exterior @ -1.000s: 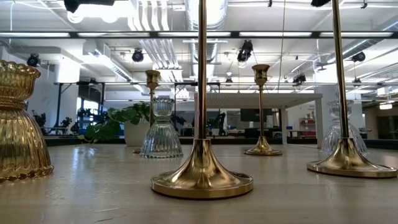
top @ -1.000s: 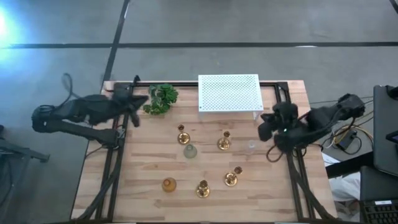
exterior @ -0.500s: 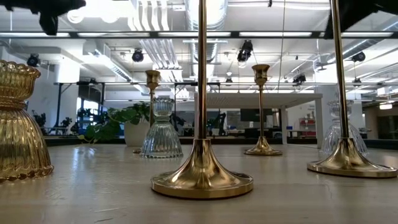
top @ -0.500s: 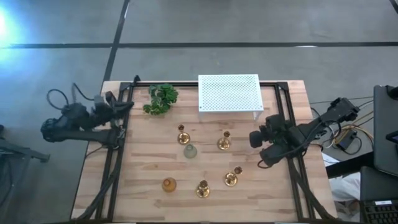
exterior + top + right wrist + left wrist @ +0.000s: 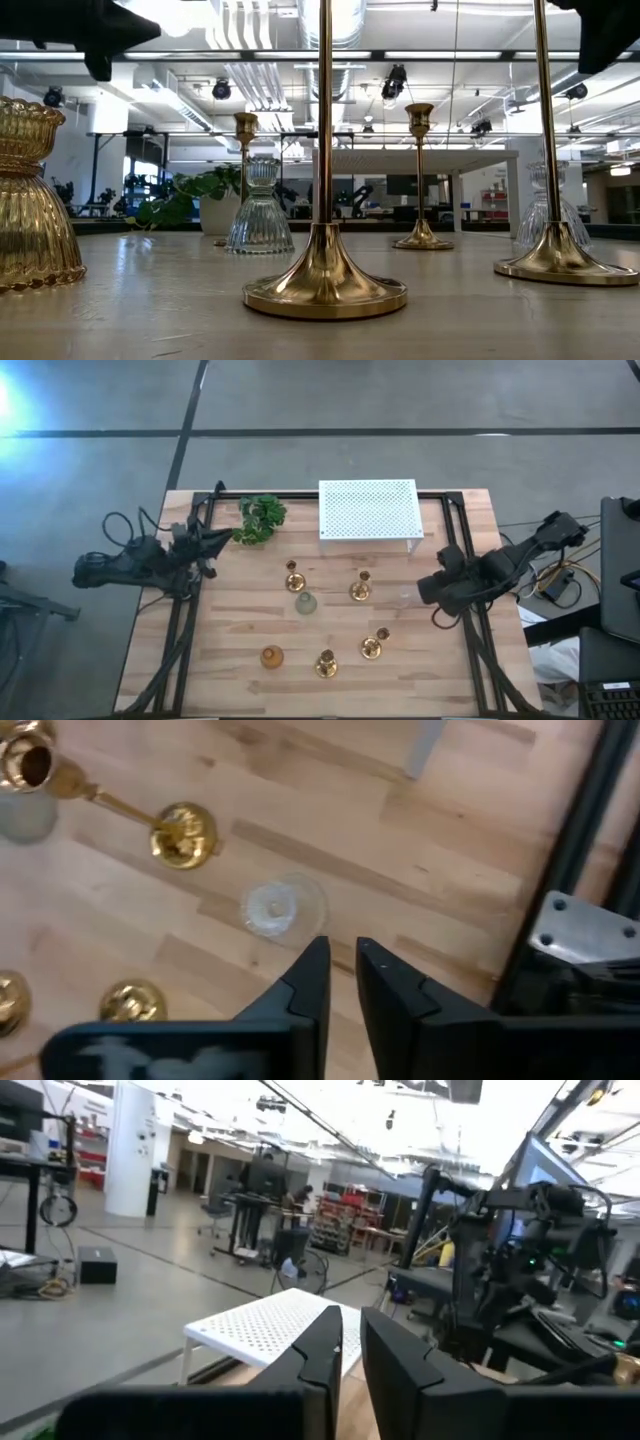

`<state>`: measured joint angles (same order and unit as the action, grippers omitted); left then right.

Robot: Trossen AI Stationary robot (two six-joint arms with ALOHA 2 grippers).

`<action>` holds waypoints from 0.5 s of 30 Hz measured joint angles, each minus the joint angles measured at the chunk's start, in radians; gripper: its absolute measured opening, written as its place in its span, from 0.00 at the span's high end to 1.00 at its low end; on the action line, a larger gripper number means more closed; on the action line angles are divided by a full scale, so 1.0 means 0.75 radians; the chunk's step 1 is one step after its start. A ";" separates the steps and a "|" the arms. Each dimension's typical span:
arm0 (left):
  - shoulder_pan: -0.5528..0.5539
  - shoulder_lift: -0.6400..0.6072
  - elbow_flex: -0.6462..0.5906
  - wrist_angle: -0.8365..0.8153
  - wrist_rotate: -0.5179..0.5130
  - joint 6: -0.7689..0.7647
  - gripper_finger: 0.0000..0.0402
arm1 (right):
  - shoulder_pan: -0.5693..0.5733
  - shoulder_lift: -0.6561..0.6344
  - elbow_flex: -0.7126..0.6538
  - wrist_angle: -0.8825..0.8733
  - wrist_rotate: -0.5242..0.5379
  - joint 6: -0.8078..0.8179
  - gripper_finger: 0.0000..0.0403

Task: Pick & Place candle stick holders
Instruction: Put the transparent glass candle holder on the shelf

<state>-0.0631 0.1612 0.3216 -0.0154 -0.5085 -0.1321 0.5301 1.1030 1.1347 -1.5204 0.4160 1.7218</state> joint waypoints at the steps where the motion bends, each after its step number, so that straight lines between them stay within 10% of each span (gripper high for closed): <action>1: 0.000 -0.001 0.005 -0.005 -0.007 0.004 0.85 | 0.000 -0.015 -0.010 0.019 -0.001 -0.013 0.84; 15: 0.000 -0.001 0.055 0.010 -0.064 0.005 0.72 | -0.223 -0.078 -0.291 0.416 -0.218 -0.295 0.51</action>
<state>-0.0631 0.1608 0.3632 -0.0078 -0.5564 -0.1287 0.3631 1.0443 0.9166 -1.2084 0.2524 1.5006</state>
